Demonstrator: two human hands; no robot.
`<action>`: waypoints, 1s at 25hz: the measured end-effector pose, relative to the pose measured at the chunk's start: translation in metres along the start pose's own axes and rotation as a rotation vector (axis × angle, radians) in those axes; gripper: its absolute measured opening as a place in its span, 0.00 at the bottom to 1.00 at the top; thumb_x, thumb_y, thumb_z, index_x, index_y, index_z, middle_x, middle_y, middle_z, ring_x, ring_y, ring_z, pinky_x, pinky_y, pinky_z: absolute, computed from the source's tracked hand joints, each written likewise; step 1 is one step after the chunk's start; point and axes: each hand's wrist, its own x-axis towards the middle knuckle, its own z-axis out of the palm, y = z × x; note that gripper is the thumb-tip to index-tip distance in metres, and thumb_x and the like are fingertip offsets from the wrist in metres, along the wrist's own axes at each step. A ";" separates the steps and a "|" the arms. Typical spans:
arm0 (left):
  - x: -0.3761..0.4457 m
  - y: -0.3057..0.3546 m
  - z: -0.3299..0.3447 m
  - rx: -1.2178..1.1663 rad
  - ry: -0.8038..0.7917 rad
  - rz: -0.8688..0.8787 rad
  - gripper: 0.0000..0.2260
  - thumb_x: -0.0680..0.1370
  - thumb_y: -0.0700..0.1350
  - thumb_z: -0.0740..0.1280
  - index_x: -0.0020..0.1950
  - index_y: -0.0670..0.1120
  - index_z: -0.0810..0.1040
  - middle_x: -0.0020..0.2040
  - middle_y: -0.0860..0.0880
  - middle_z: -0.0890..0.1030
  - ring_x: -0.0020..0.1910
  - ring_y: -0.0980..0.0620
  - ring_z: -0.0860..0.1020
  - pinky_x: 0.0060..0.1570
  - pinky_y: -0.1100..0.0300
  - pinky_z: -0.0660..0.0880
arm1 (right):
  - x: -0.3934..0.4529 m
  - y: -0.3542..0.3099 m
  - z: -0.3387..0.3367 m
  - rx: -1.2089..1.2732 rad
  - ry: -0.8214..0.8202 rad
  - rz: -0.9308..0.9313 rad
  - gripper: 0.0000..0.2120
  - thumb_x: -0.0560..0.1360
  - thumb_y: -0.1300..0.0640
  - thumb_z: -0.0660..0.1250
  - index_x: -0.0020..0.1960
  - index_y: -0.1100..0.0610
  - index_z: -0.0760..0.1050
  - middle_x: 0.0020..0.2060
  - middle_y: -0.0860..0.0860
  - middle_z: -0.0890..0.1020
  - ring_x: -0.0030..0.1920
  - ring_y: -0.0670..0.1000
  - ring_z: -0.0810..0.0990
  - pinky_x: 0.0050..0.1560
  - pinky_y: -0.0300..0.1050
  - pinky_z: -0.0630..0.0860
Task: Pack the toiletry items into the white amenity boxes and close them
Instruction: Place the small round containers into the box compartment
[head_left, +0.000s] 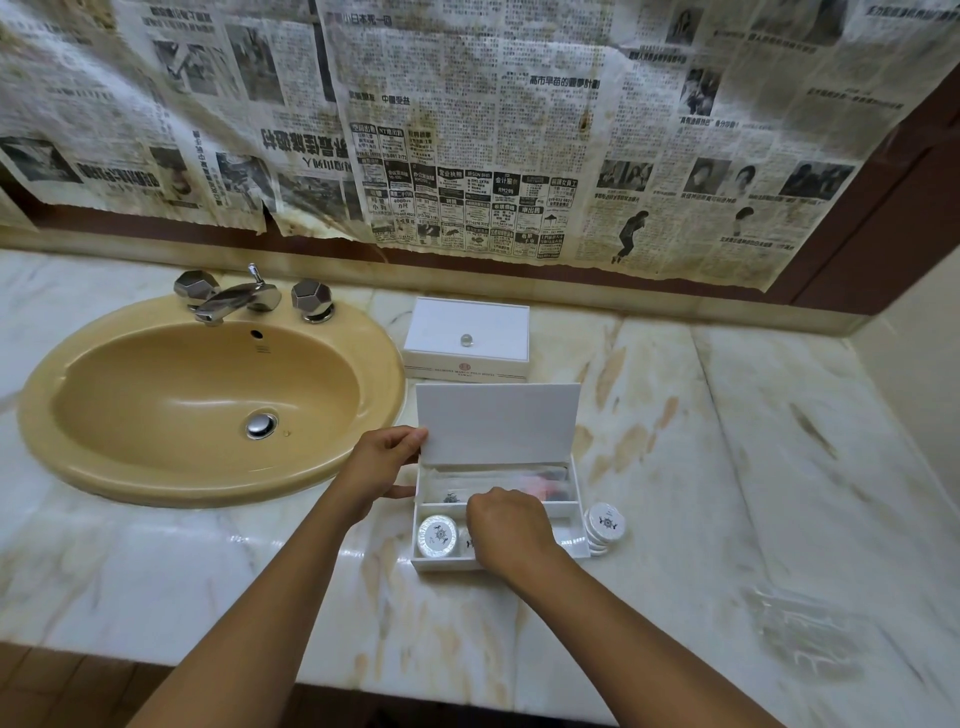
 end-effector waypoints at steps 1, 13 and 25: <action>0.000 0.000 0.000 0.001 -0.001 -0.002 0.12 0.81 0.49 0.64 0.53 0.43 0.82 0.52 0.48 0.85 0.54 0.55 0.82 0.33 0.59 0.79 | -0.001 -0.001 0.000 -0.006 -0.026 0.005 0.13 0.75 0.67 0.62 0.58 0.61 0.75 0.56 0.59 0.79 0.56 0.60 0.78 0.46 0.45 0.68; 0.002 -0.002 -0.001 -0.006 -0.013 0.000 0.11 0.81 0.49 0.64 0.52 0.44 0.82 0.51 0.49 0.85 0.53 0.56 0.83 0.34 0.58 0.79 | 0.003 0.004 -0.020 0.205 0.085 0.068 0.11 0.75 0.56 0.62 0.54 0.52 0.81 0.51 0.54 0.82 0.53 0.57 0.79 0.50 0.46 0.73; 0.003 -0.002 -0.001 -0.001 -0.023 -0.005 0.11 0.82 0.49 0.64 0.52 0.44 0.83 0.50 0.49 0.85 0.54 0.55 0.82 0.40 0.54 0.81 | -0.005 0.104 -0.028 0.410 0.180 0.491 0.13 0.74 0.60 0.63 0.57 0.51 0.76 0.54 0.52 0.80 0.49 0.54 0.79 0.46 0.42 0.72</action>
